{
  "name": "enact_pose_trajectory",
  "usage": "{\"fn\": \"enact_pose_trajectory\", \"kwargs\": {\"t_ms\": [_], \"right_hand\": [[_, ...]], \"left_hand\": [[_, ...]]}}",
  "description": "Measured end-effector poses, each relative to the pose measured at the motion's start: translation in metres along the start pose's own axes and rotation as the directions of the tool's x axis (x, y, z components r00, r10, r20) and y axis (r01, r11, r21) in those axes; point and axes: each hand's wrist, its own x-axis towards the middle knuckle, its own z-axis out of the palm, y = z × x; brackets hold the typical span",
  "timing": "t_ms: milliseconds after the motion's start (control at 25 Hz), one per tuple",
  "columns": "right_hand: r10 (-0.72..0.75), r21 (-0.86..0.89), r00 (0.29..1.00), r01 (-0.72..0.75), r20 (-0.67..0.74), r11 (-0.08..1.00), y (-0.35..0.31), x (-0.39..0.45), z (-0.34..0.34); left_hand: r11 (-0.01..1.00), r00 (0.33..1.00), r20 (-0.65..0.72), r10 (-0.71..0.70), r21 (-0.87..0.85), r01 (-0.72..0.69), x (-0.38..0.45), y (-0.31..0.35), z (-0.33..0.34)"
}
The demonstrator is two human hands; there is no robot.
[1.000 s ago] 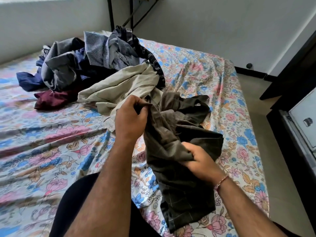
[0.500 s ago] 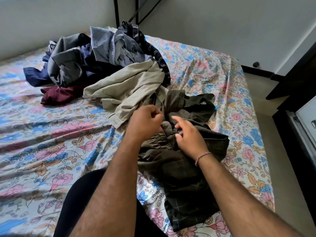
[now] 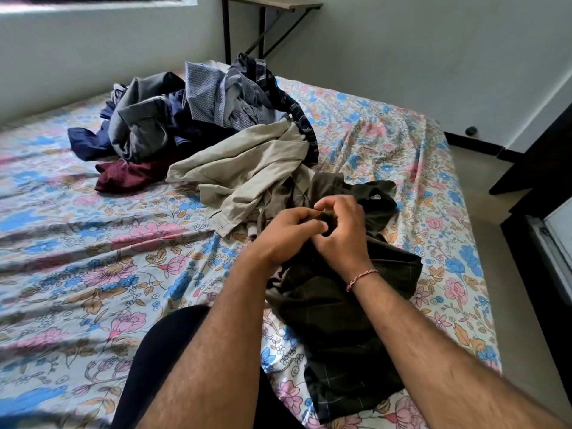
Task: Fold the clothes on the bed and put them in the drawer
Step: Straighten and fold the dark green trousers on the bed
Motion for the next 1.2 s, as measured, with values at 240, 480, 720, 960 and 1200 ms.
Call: {"fn": "enact_pose_trajectory", "kwargs": {"t_ms": [240, 480, 720, 960, 1200], "right_hand": [[0.057, 0.584, 0.861, -0.389, 0.505, 0.713, -0.007, 0.019, -0.052], [0.17, 0.621, 0.904, -0.396, 0.391, 0.676, -0.03, 0.035, -0.074], [0.208, 0.723, 0.978, -0.123, -0.029, 0.68, -0.106, 0.119, -0.151], [-0.013, 0.247, 0.906, 0.129, -0.424, 0.96, -0.197, 0.198, -0.289], [-0.191, -0.132, 0.748, 0.139, -0.636, 0.981, -0.251, 0.223, -0.444]], "left_hand": [[0.939, 0.968, 0.083, 0.236, -0.277, -0.205, -0.018, 0.022, 0.008], [0.912, 0.958, -0.028, 0.284, -0.3, -0.28, -0.02, 0.079, -0.013], [0.581, 0.831, 0.104, 0.546, 0.667, -0.466, 0.008, 0.211, -0.036], [0.208, 0.703, -0.029, 0.711, 0.963, -0.171, 0.007, 0.344, -0.019], [0.586, 0.733, 0.25, 0.633, 0.464, -0.664, -0.025, 0.458, 0.001]]}}
